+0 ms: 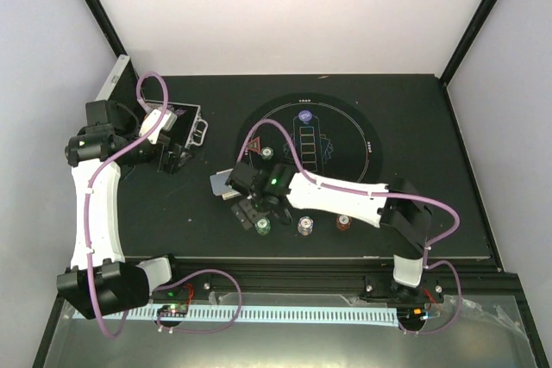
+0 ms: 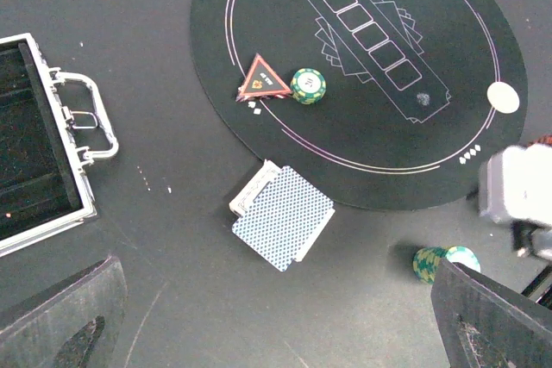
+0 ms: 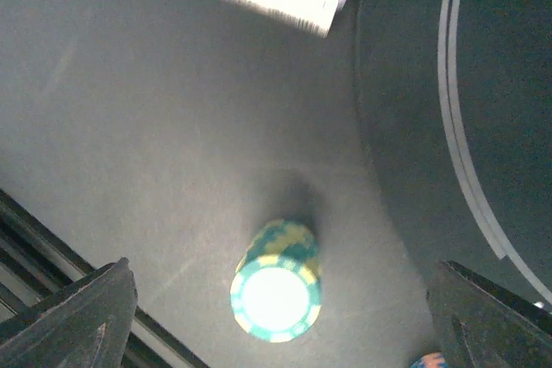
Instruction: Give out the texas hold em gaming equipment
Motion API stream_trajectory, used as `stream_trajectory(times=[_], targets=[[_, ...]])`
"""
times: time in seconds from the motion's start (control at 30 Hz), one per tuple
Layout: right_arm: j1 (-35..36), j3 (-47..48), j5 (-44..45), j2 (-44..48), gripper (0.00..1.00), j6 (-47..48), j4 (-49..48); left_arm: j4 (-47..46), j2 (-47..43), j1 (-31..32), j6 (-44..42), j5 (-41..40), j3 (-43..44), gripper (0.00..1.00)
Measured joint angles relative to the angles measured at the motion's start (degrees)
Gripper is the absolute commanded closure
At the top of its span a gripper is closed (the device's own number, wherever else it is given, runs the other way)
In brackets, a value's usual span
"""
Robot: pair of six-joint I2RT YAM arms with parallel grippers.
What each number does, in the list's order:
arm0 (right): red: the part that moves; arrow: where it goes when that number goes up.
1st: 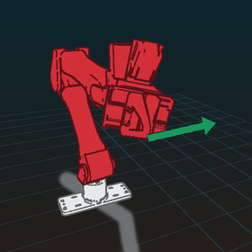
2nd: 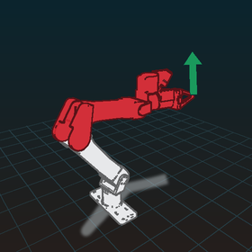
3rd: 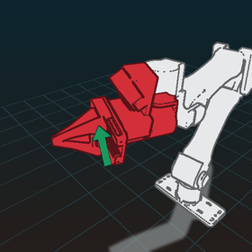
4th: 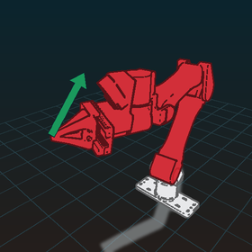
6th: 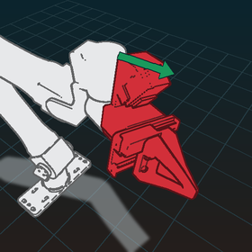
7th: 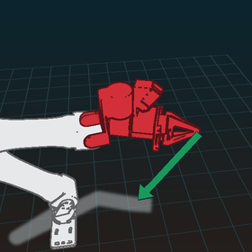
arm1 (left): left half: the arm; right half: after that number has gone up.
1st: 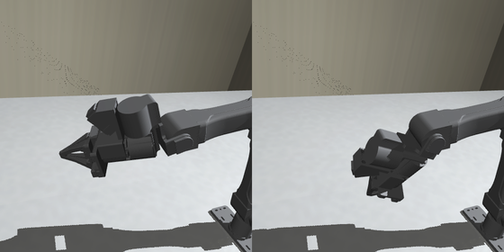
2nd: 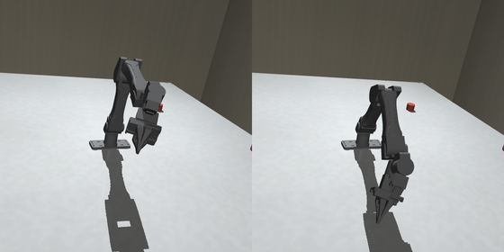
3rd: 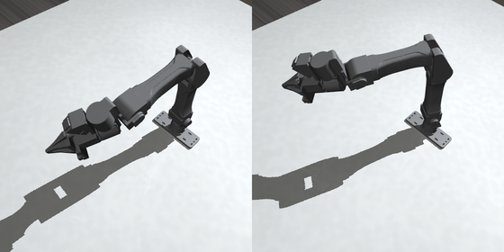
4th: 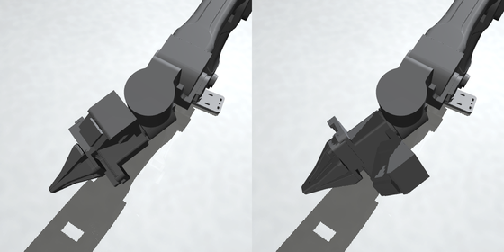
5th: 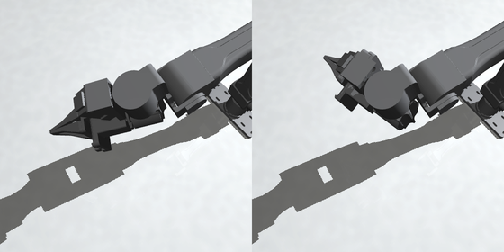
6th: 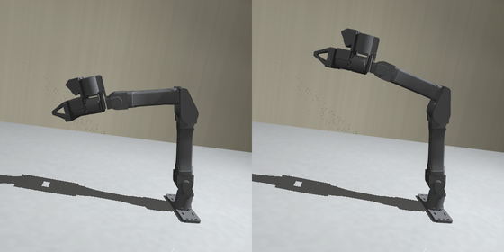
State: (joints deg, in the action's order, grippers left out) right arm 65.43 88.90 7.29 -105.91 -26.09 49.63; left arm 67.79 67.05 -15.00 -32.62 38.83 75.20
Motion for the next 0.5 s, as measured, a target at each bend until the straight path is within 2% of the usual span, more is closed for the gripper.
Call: stream_trajectory(times=[0.27,0.5], targets=[[2.54,-6.36,-1.05,-2.91,0.20,-2.99,-1.33,0.04,-0.74,-0.04,0.00,0.24,0.00,0.01],[2.64,-7.17,-2.54,-3.87,0.24,-3.39,-3.13,0.09,-0.74,-0.07,0.00,0.24,0.07,0.01]])
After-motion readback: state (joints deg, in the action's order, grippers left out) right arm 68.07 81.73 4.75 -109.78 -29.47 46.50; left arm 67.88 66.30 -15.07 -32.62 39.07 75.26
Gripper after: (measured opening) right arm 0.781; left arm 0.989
